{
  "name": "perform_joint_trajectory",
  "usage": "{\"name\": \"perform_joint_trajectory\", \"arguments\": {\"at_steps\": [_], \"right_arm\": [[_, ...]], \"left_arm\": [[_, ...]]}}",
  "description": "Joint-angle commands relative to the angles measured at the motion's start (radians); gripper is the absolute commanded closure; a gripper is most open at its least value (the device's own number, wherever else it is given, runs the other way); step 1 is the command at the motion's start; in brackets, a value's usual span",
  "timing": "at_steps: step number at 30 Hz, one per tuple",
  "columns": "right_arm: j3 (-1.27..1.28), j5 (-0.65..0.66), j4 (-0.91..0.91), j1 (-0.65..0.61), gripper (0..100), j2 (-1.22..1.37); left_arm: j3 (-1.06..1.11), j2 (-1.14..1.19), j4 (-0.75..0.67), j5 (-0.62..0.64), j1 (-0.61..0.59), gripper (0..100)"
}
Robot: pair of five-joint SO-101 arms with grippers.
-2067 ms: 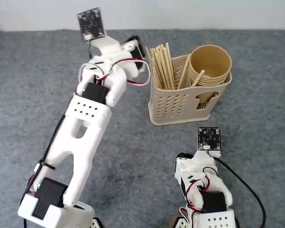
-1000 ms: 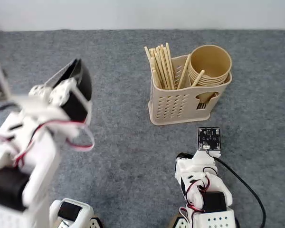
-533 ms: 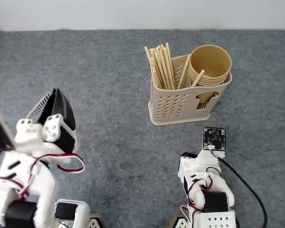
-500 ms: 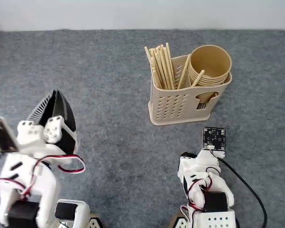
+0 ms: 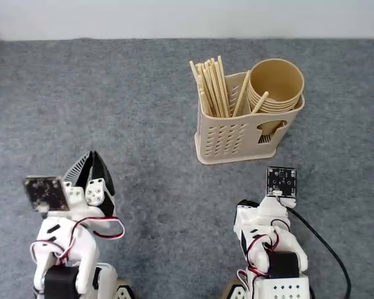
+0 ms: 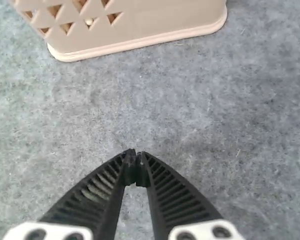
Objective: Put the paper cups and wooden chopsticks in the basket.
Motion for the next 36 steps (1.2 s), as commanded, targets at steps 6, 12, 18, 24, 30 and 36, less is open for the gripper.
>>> {"name": "perform_joint_trajectory", "arguments": {"at_steps": [6, 12, 18, 24, 30, 36], "right_arm": [[0.018, -0.009, -0.005, 0.008, 99.0, -0.008], [0.018, -0.003, 0.001, 0.008, 99.0, -0.007], [0.018, -0.002, 0.002, 0.013, 99.0, -0.004], [0.018, -0.003, 0.116, 0.016, 99.0, -0.002], [0.018, -0.003, 0.159, 0.012, 99.0, -0.007], [0.018, -0.003, 0.159, 0.012, 99.0, -0.007]], "left_arm": [[0.116, -0.017, -0.028, -0.014, -0.061, 99], [0.242, -0.017, -0.031, -0.081, -0.068, 99], [0.318, -0.015, -0.025, -0.173, -0.094, 99], [0.318, -0.015, -0.025, -0.242, -0.091, 99], [0.318, -0.012, -0.023, -0.284, -0.094, 99], [0.318, -0.012, -0.023, -0.278, -0.092, 99]]}}
